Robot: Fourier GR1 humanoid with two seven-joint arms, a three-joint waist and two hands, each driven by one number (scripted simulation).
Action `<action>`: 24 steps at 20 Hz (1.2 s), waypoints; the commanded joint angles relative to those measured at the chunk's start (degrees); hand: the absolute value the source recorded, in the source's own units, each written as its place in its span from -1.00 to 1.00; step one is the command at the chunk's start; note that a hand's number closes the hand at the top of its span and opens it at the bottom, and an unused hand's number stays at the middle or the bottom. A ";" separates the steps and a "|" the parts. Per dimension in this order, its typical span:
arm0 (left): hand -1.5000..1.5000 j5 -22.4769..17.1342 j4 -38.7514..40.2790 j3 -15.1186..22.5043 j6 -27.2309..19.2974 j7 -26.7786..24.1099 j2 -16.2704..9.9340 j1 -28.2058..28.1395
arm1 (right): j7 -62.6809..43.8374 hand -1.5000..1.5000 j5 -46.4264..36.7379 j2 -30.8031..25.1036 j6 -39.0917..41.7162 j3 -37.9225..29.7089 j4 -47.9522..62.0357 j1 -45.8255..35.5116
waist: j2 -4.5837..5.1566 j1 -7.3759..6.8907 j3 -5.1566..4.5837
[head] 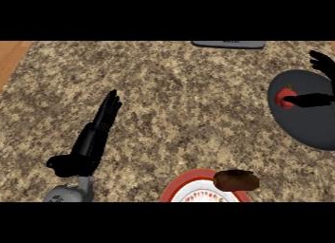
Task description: Pick the bell pepper from the plate and place it in the pan
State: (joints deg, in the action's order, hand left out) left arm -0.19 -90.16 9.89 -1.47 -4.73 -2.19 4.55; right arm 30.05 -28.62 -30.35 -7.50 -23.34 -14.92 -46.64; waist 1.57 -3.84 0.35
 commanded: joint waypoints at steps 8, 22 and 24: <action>0.00 -0.36 0.19 -1.47 1.06 -3.95 -1.61 -4.97 | 7.69 -1.00 11.52 -6.90 16.38 -10.40 4.20 2.40 | -0.93 2.20 -0.19; 0.00 0.80 2.04 -1.57 -0.70 -3.25 0.24 -2.23 | 21.91 -1.00 12.75 -14.17 41.69 -9.24 3.13 14.77 | -0.77 2.56 -0.06; 0.00 0.02 -1.16 -1.38 0.25 -0.68 -0.63 -2.68 | 22.95 -1.00 12.80 -15.68 42.21 -9.08 2.87 16.42 | -0.83 2.27 0.00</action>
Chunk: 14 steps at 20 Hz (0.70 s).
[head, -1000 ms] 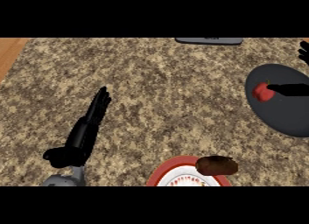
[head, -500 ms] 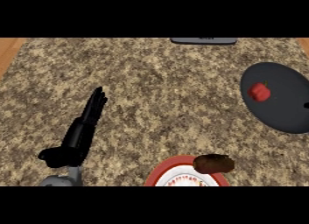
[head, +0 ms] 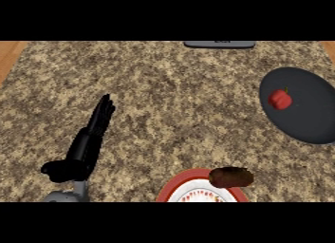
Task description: Pick the bell pepper from the plate and place it in the pan
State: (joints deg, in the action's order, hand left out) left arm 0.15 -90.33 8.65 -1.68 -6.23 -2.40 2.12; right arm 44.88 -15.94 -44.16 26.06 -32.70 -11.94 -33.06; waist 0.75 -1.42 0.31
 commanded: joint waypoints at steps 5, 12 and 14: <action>0.00 -1.64 -0.28 -1.54 1.16 1.72 -0.64 0.77 | 10.28 -1.00 0.39 -1.22 7.42 1.30 -1.33 5.63 | -0.16 0.30 -0.03; 0.00 -0.92 1.47 -1.37 1.11 -0.52 -0.54 0.01 | 11.91 -1.00 0.10 0.89 5.25 3.69 -3.30 7.15 | -0.30 0.46 -0.10; 0.00 0.57 -2.24 0.66 -0.93 1.69 1.09 -0.38 | 12.51 -1.00 0.04 -2.13 6.01 3.81 -2.96 8.37 | -0.29 0.32 -0.02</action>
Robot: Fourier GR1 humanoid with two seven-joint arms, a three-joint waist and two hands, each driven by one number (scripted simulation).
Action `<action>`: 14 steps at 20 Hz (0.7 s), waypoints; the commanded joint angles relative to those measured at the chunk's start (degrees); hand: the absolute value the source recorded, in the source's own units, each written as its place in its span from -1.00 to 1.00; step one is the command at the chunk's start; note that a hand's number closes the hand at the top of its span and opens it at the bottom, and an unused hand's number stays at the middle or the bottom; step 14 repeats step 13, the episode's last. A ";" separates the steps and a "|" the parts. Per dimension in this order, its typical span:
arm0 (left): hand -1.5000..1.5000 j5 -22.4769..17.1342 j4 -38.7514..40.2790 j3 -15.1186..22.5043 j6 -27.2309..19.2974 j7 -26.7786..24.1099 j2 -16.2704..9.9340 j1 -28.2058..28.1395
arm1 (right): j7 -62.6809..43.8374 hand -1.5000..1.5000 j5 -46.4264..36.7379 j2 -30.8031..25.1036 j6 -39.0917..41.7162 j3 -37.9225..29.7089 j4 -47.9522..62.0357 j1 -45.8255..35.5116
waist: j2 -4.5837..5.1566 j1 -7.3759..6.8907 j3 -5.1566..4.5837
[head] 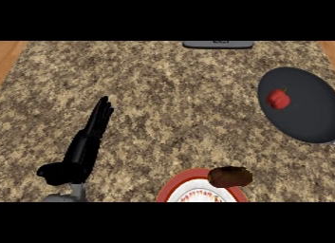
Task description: Pick the bell pepper from the plate and place it in the pan
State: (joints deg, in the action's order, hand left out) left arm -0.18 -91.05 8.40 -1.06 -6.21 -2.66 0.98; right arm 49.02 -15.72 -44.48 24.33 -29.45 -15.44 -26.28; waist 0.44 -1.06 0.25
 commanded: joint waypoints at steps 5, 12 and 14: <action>0.00 -0.62 -2.90 -0.44 1.14 1.86 -1.29 -1.39 | 8.39 -1.00 0.38 -2.56 7.00 1.00 1.20 2.62 | -0.12 -0.19 0.00; 0.00 -0.16 1.18 -1.16 0.28 -0.04 0.16 0.89 | 11.45 -1.00 -0.56 -1.12 -0.26 2.52 0.71 2.49 | 0.10 -0.10 0.02; 0.00 2.37 4.02 1.33 -1.04 -2.19 2.32 1.82 | 11.03 -1.00 -0.63 -1.31 -0.39 2.94 -0.32 2.08 | 0.03 0.33 -0.04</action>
